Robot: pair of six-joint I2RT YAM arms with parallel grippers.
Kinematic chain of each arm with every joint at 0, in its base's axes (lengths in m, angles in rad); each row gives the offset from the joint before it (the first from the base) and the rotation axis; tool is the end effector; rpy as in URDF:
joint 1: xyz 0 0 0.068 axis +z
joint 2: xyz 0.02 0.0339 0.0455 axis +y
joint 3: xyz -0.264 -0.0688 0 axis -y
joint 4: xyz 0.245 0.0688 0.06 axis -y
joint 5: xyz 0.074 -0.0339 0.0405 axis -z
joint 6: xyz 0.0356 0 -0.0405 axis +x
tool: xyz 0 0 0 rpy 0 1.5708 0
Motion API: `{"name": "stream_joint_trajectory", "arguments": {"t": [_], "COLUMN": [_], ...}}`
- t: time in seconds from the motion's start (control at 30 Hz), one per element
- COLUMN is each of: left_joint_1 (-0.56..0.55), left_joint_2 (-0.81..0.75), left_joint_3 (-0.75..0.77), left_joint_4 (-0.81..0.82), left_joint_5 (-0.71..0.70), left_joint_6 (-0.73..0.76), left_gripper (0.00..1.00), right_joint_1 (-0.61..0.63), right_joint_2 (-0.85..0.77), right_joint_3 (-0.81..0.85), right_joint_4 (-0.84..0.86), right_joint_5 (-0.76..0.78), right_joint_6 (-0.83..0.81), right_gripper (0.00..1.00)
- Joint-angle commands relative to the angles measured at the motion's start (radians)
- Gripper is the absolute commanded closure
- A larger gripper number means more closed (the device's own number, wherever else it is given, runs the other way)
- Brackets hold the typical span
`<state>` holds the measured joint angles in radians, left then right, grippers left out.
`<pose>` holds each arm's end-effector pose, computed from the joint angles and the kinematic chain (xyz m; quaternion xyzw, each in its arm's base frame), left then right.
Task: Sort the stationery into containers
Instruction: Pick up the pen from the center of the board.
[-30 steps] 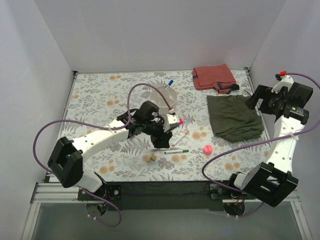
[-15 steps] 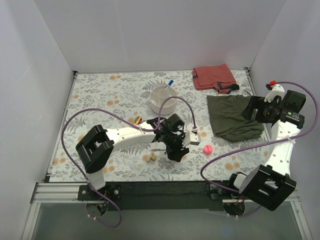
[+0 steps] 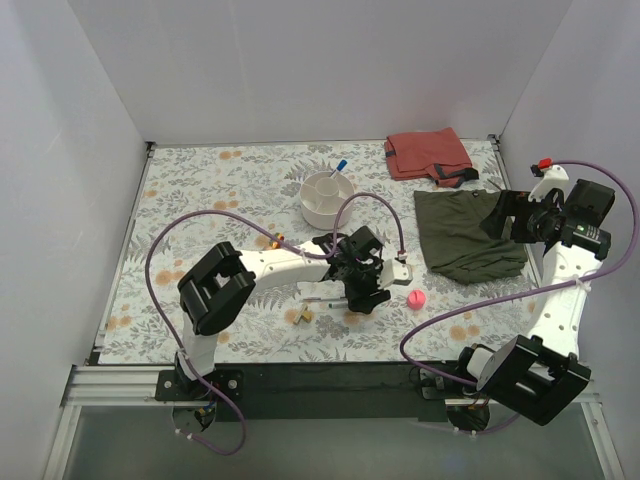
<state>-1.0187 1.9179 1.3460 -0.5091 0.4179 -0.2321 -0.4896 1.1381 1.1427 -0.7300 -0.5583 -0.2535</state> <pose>0.1967 -0.3468 0.1856 0.4102 0.8573 -0.3020 0.0745 0.2136 -0.0925 0.3452 -0.0090 0.8839 0.0910 0.4587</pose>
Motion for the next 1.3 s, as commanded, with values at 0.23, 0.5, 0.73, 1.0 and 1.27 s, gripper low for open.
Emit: {"name": "stream_joint_trajectory", "arguments": {"t": [0.23,0.5,0.73,1.0,1.27], "left_joint_1": [-0.008,-0.015,-0.001,0.149,0.440], "left_joint_2": [0.052,0.053,-0.063,-0.204,-0.352], "left_joint_3": [-0.011,-0.122,-0.055,0.271,-0.073], "left_joint_4": [0.121,0.210,0.152,0.098,0.959], "left_joint_5": [-0.074,-0.130,-0.093,-0.001,-0.159], "left_joint_6": [-0.021,-0.044,-0.033,-0.114,-0.440], "left_gripper": [0.60,0.86,1.00,1.00,1.00], "right_joint_1": [-0.003,-0.003,-0.003,-0.003,-0.003], "right_joint_2": [0.006,0.008,0.017,0.028,0.038], "right_joint_3": [0.045,0.066,0.077,0.089,0.103], "right_joint_4": [0.021,0.018,0.020,0.030,0.053], "right_joint_5": [-0.031,-0.020,0.011,0.015,0.026], "right_joint_6": [-0.018,-0.027,-0.015,0.014,0.063], "right_gripper": [0.10,0.09,0.09,0.10,0.11]}}
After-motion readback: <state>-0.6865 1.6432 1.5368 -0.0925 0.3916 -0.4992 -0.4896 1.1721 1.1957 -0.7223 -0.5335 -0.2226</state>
